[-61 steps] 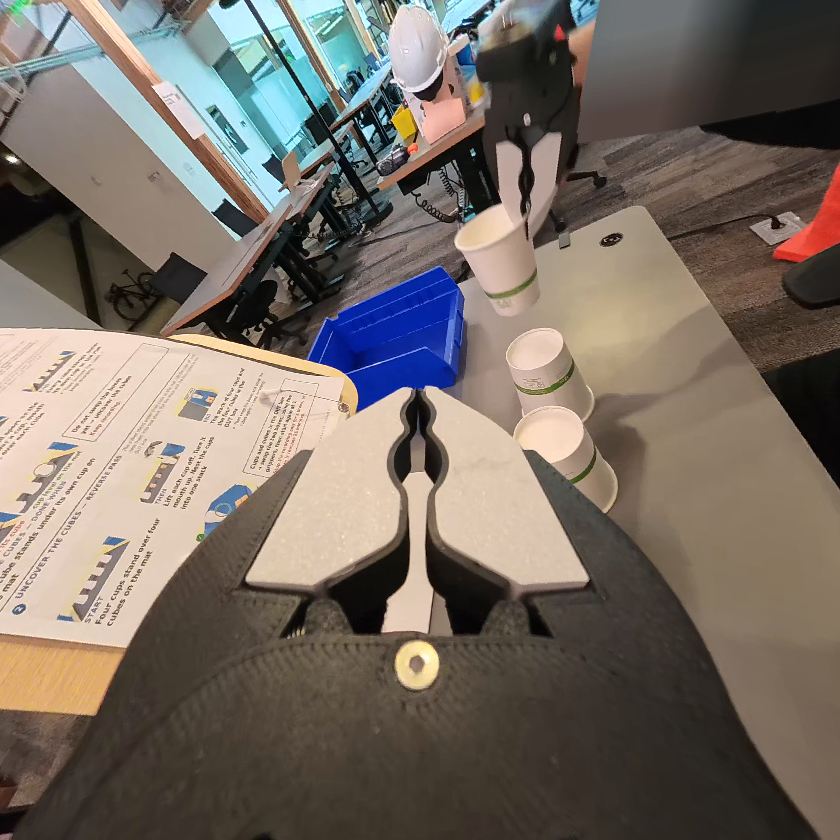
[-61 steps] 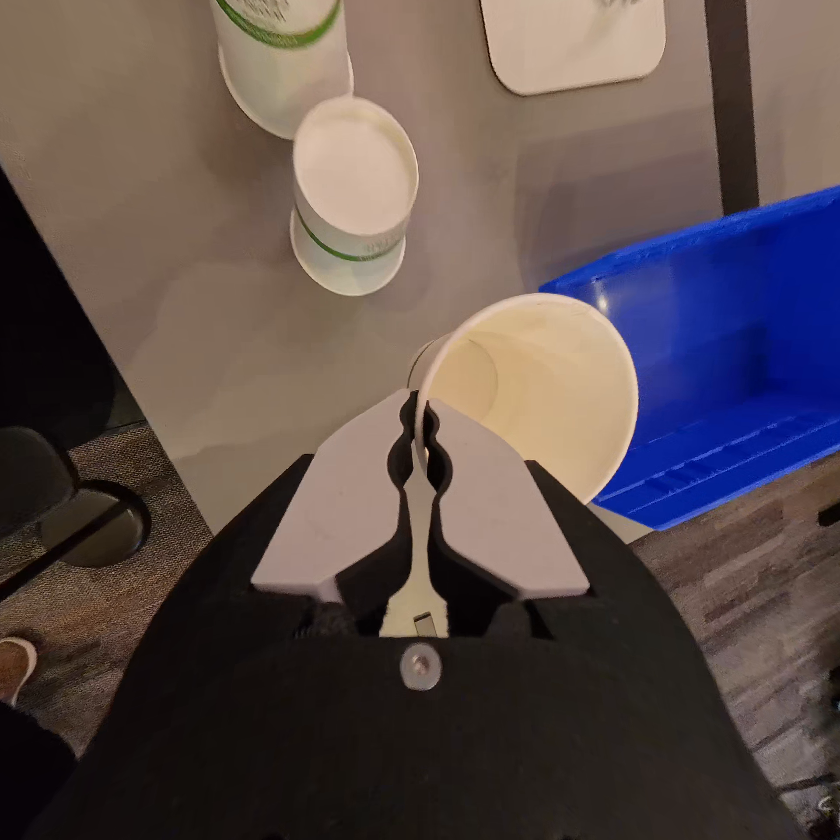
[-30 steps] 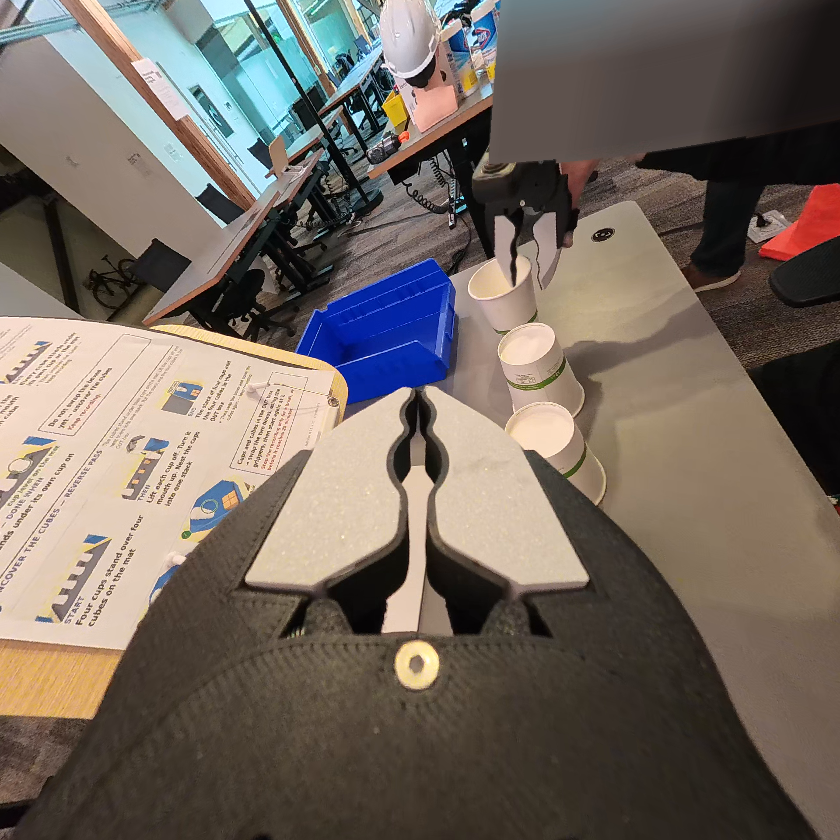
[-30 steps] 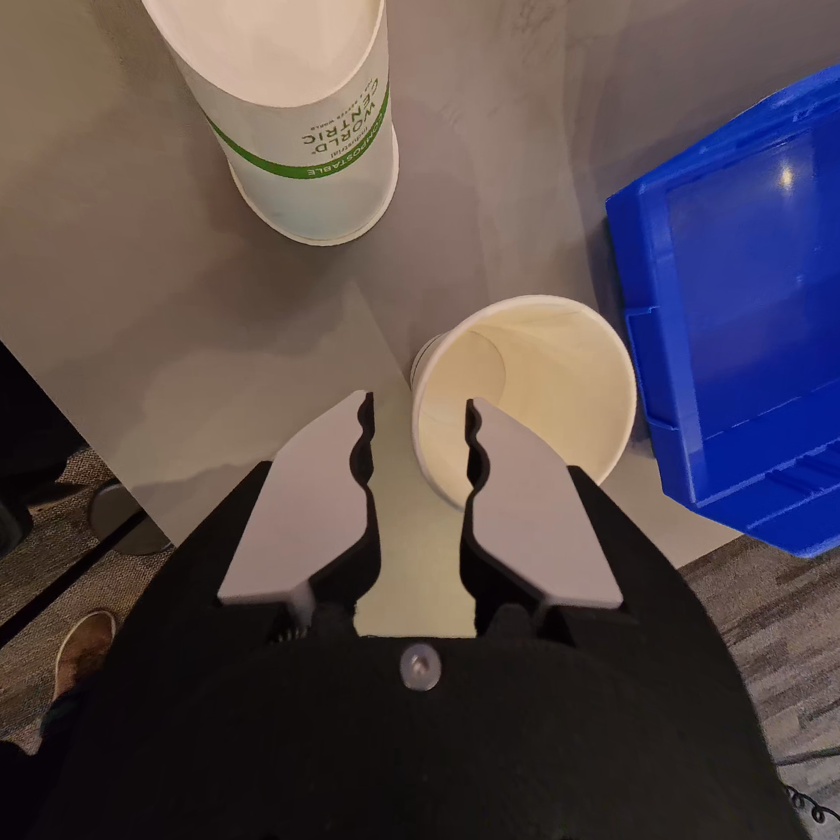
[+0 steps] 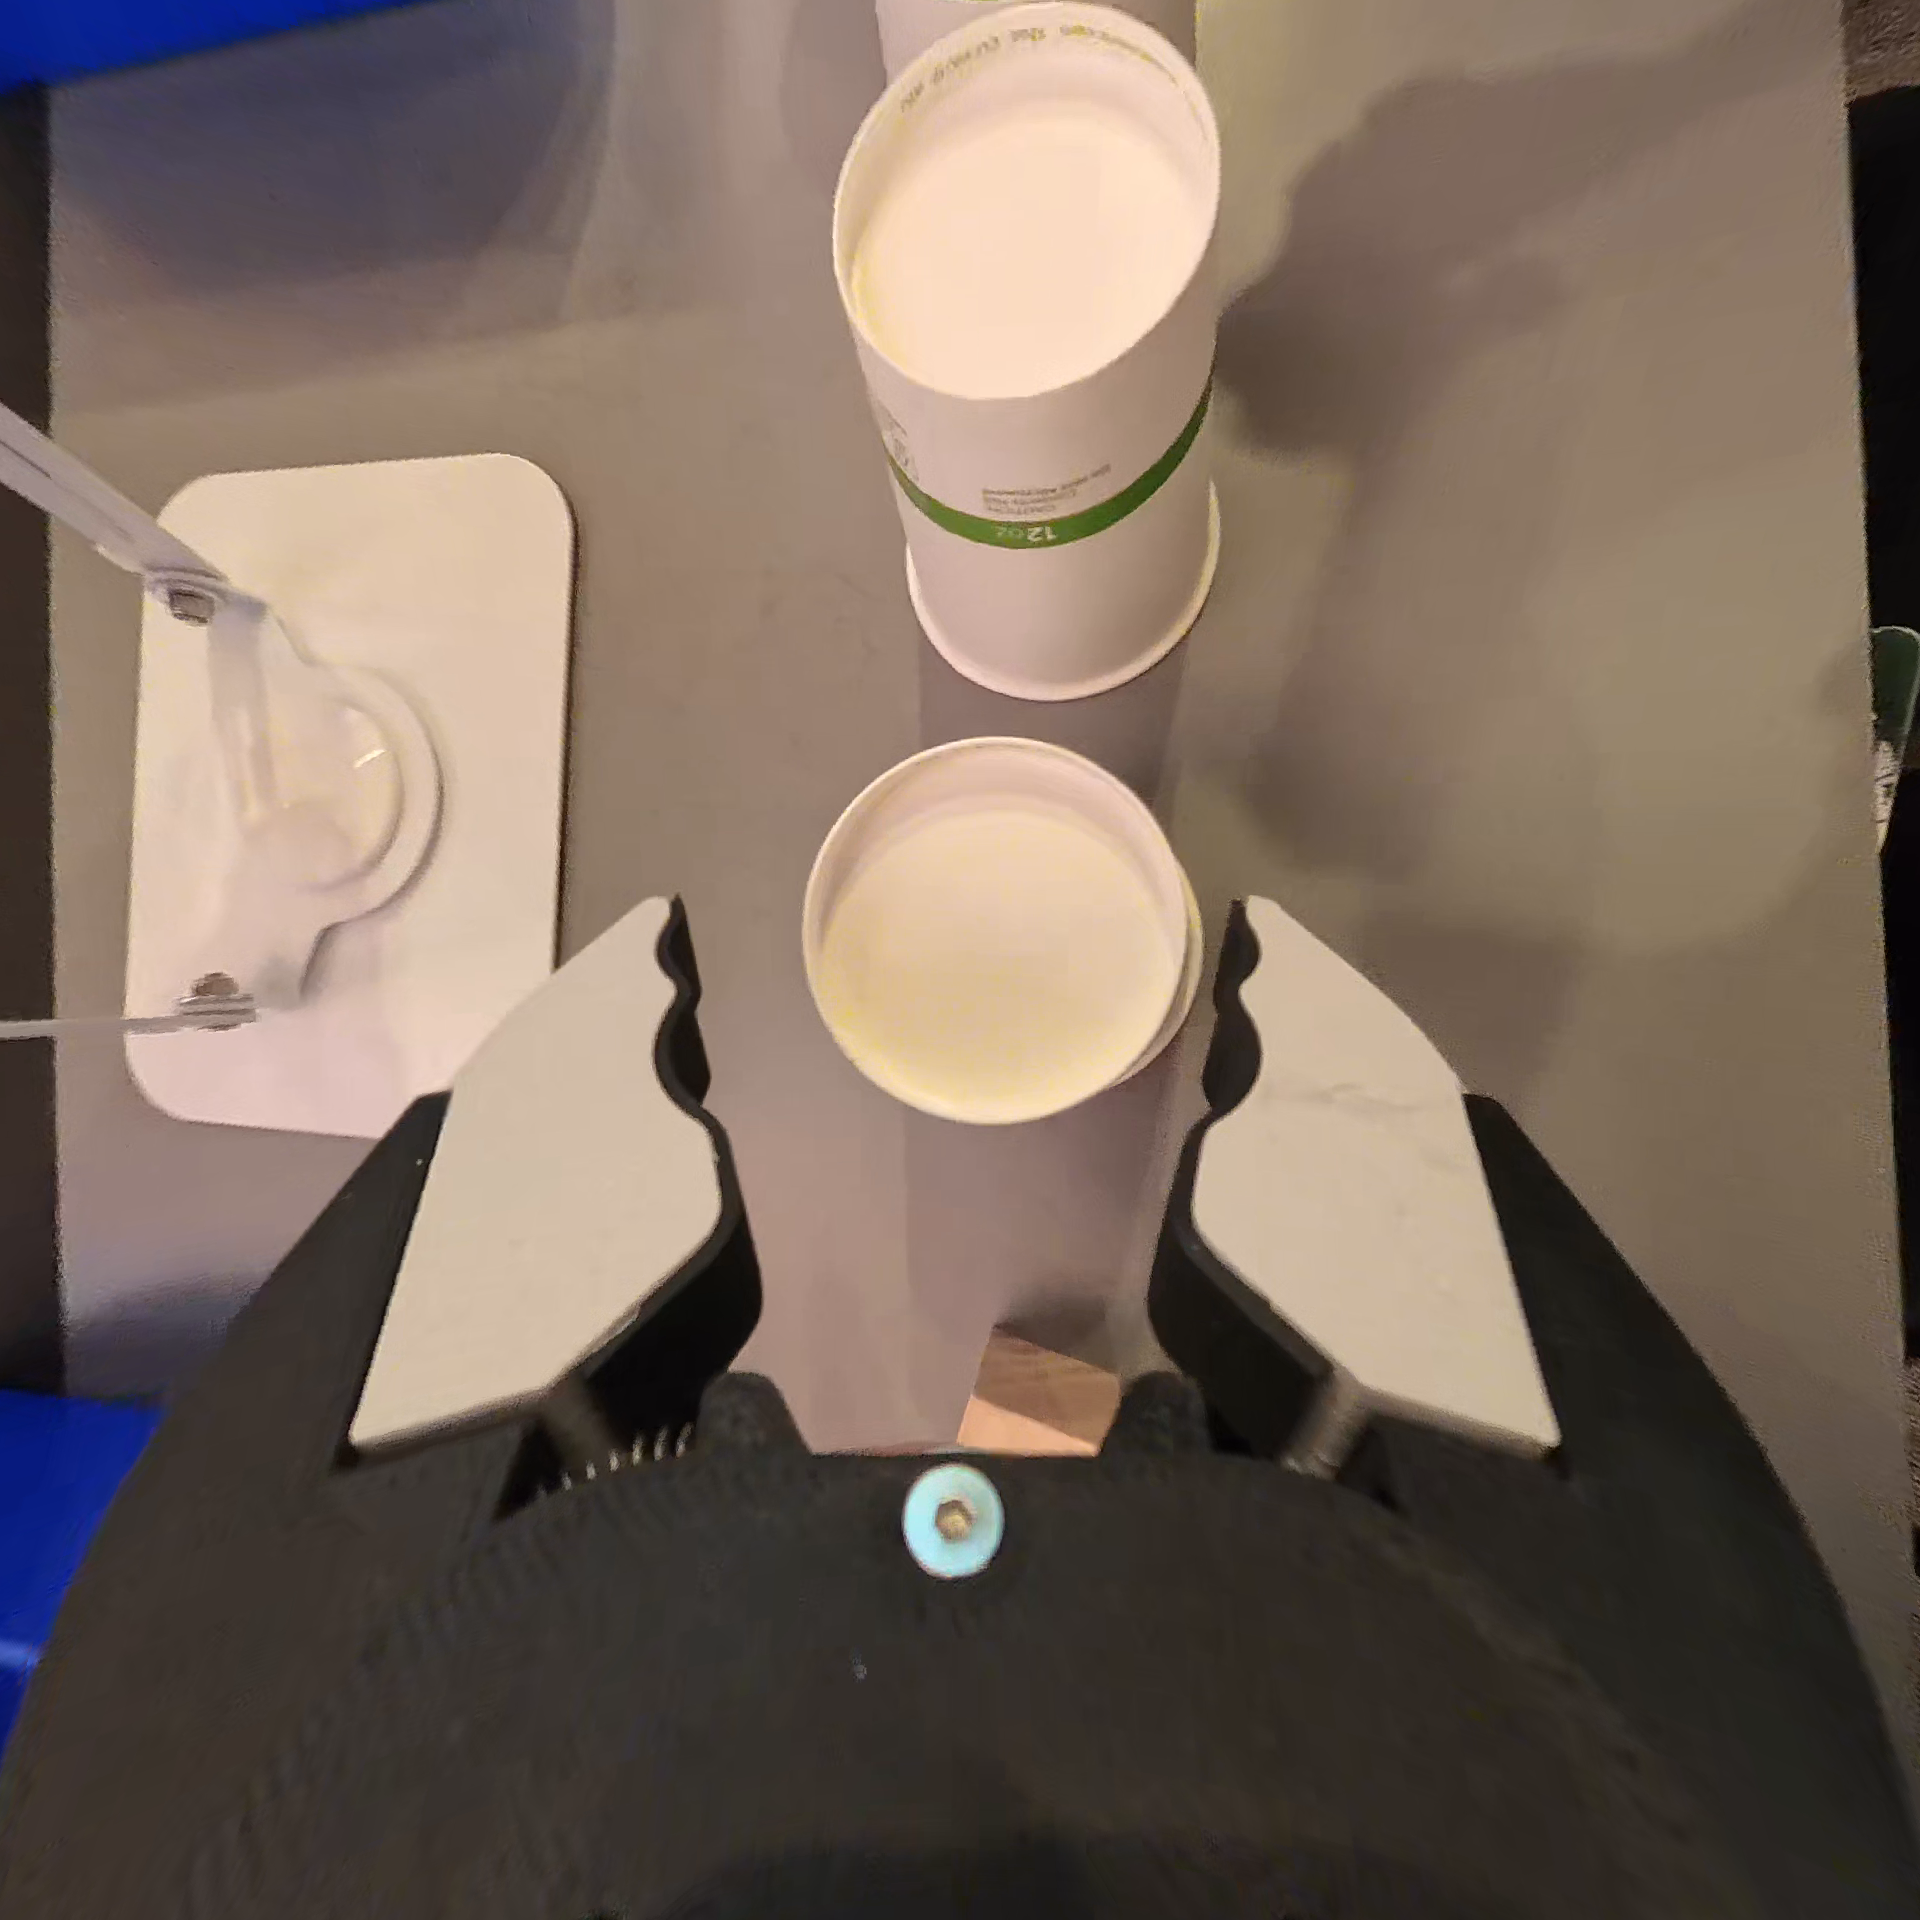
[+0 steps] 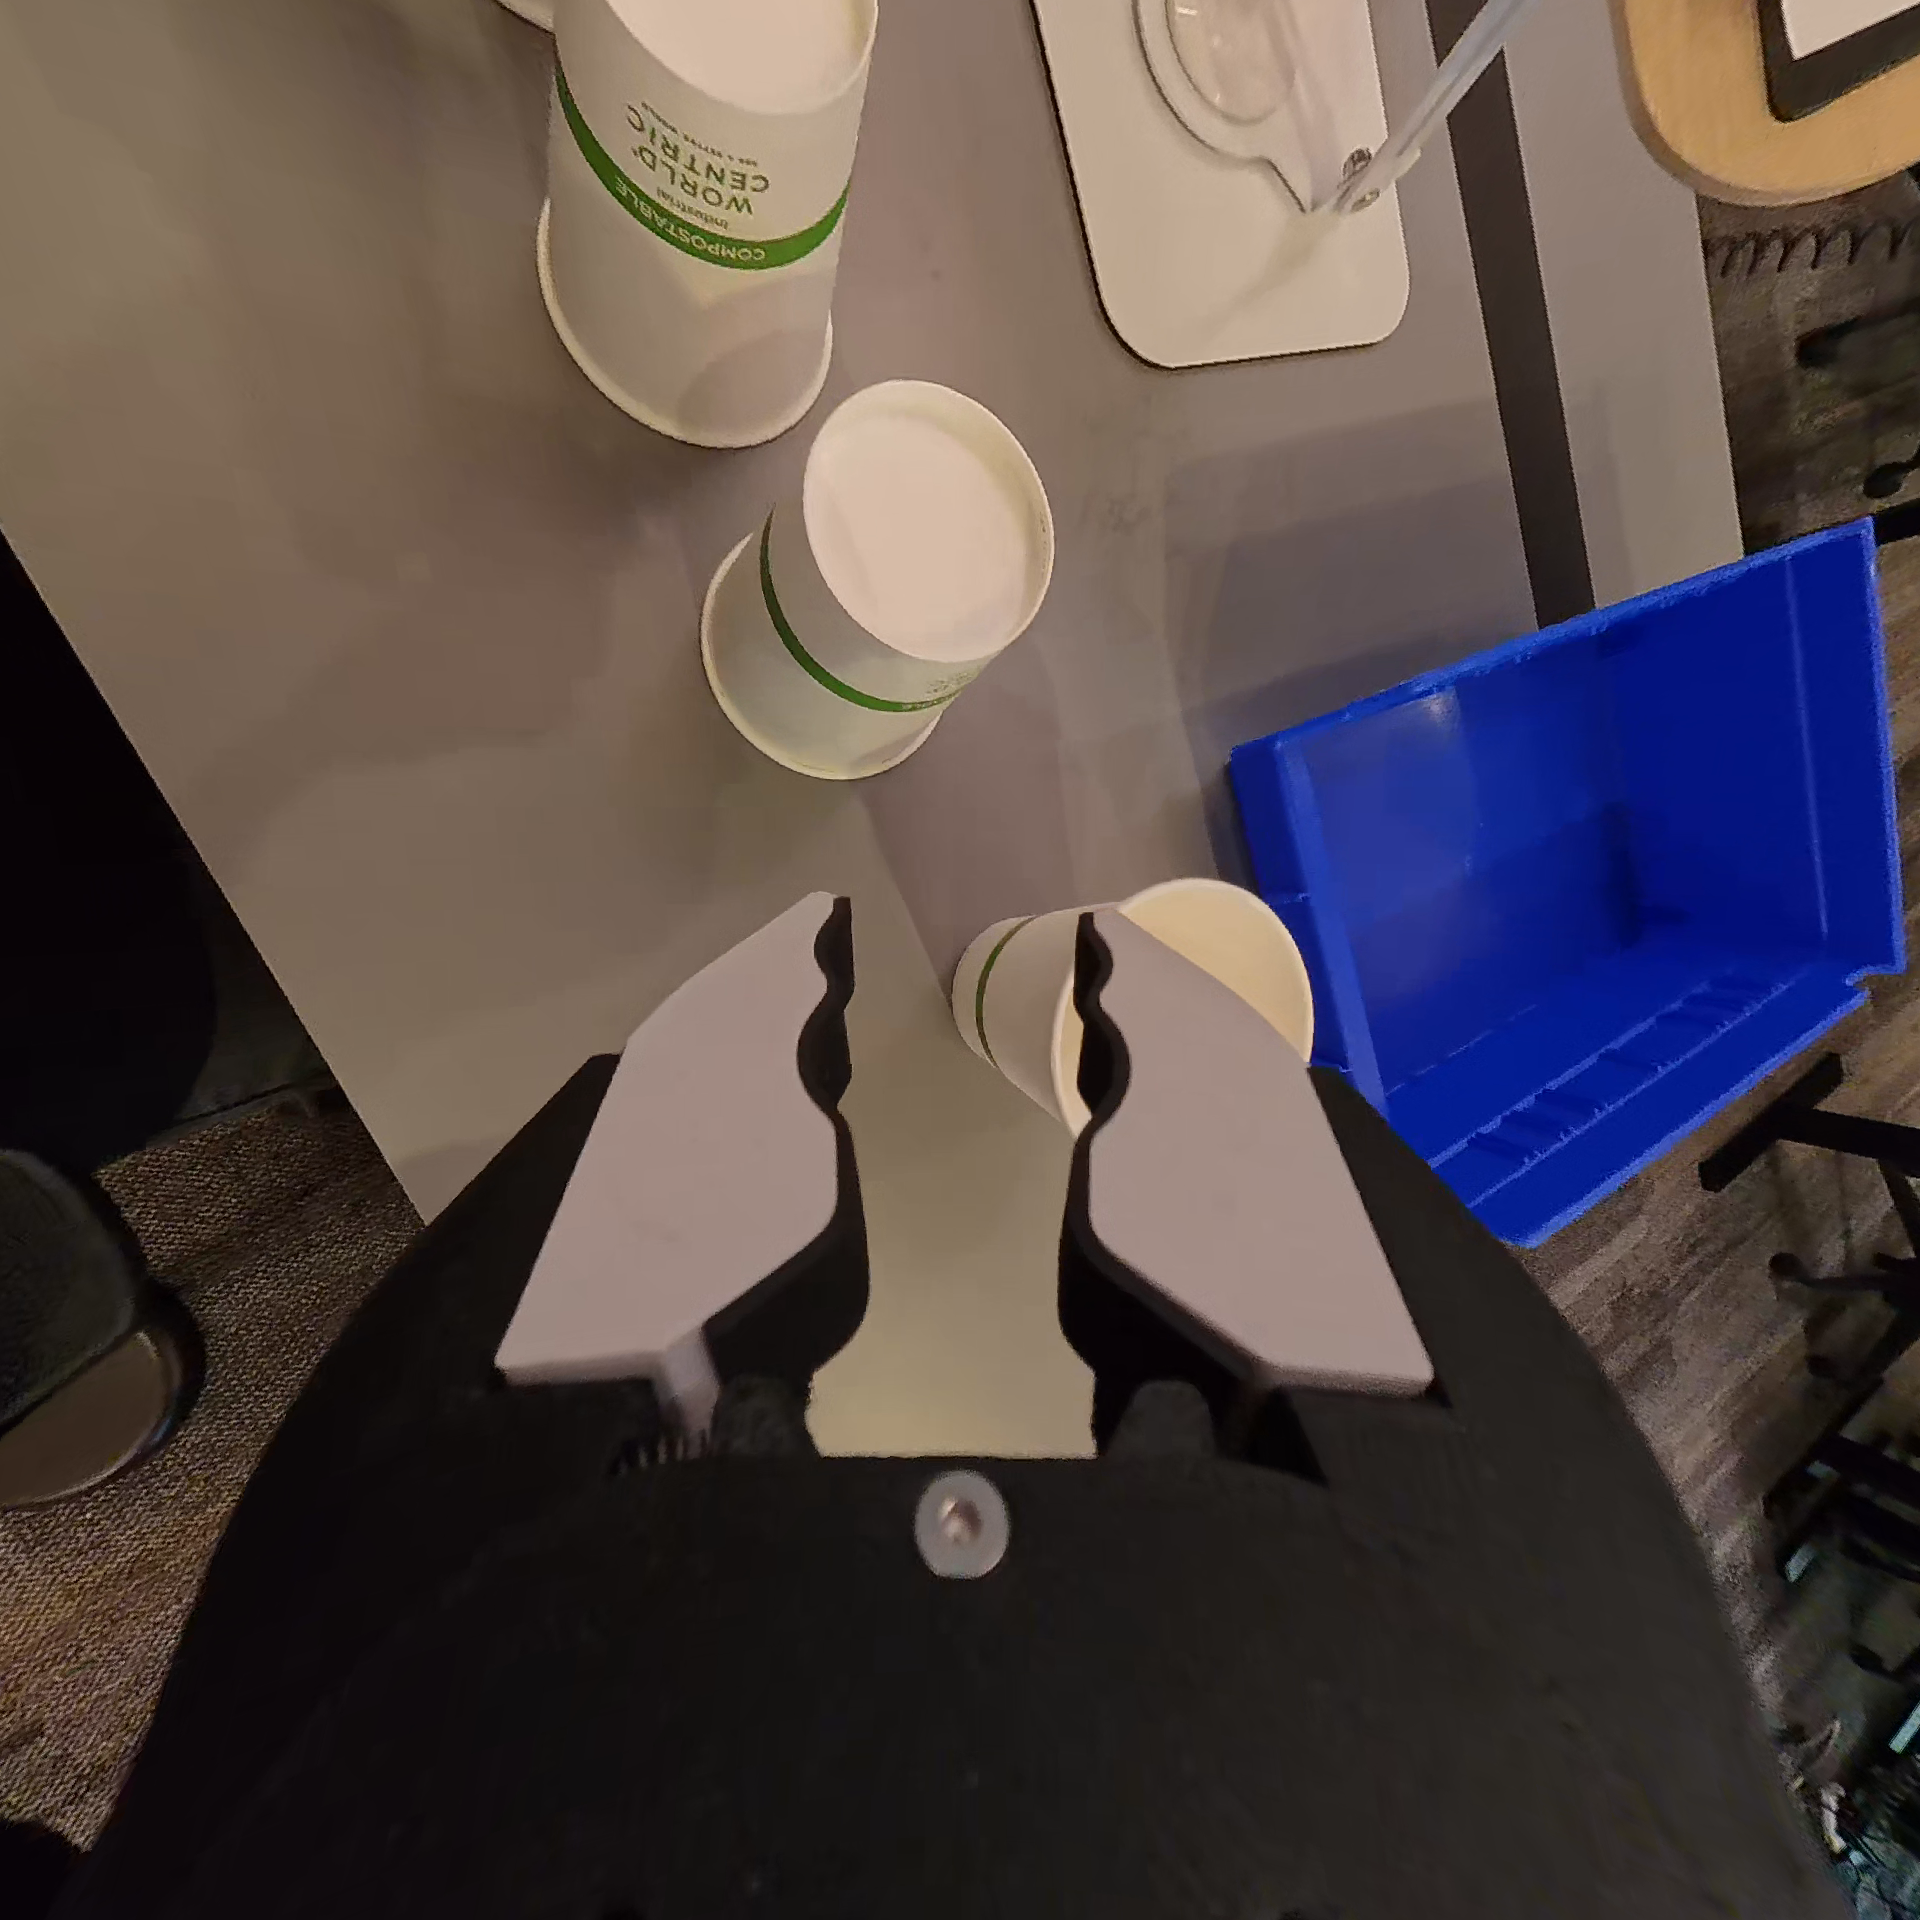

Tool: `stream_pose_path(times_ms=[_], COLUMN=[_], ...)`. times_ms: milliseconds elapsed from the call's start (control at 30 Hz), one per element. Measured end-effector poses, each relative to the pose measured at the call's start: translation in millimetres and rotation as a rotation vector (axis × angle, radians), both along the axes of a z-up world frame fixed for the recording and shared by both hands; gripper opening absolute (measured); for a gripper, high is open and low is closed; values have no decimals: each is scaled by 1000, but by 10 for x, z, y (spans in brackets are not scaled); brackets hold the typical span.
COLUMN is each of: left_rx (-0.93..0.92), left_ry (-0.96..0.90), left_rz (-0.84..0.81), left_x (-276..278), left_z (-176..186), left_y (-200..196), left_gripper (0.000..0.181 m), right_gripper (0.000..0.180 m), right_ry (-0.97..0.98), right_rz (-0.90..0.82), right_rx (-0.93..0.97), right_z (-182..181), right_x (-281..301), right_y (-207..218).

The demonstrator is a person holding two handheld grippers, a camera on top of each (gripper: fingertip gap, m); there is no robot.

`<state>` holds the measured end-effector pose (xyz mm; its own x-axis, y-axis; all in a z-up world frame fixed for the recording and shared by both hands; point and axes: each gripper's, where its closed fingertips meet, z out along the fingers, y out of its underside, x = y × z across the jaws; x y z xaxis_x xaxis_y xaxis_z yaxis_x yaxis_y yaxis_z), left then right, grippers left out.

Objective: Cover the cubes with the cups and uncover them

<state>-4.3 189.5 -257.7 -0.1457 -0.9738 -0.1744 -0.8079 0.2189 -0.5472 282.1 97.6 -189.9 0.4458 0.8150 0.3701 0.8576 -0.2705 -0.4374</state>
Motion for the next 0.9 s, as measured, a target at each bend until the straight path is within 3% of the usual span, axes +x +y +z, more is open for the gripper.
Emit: stream_pose_path(times_ms=[133, 467, 700, 900], left_rx=[-60, -160, -225, -322], left_ry=[14, -108, -361, -742], left_rz=[-23, -8, -14, -85], left_x=[14, 10, -73, -1], left_z=[-138, 12, 665, 1461], left_y=[-57, -47, -64, -226], left_gripper=[77, 75, 75, 75], right_gripper=[40, 45, 52, 51], right_ry=[3, 55, 145, 278], right_rz=[7, 35, 134, 269], right_rx=[1, 52, 238, 473], right_z=[-10, 99, 539, 935], right_x=[-34, -159, -532, -1181], right_y=[-4, 27, -1, 6])
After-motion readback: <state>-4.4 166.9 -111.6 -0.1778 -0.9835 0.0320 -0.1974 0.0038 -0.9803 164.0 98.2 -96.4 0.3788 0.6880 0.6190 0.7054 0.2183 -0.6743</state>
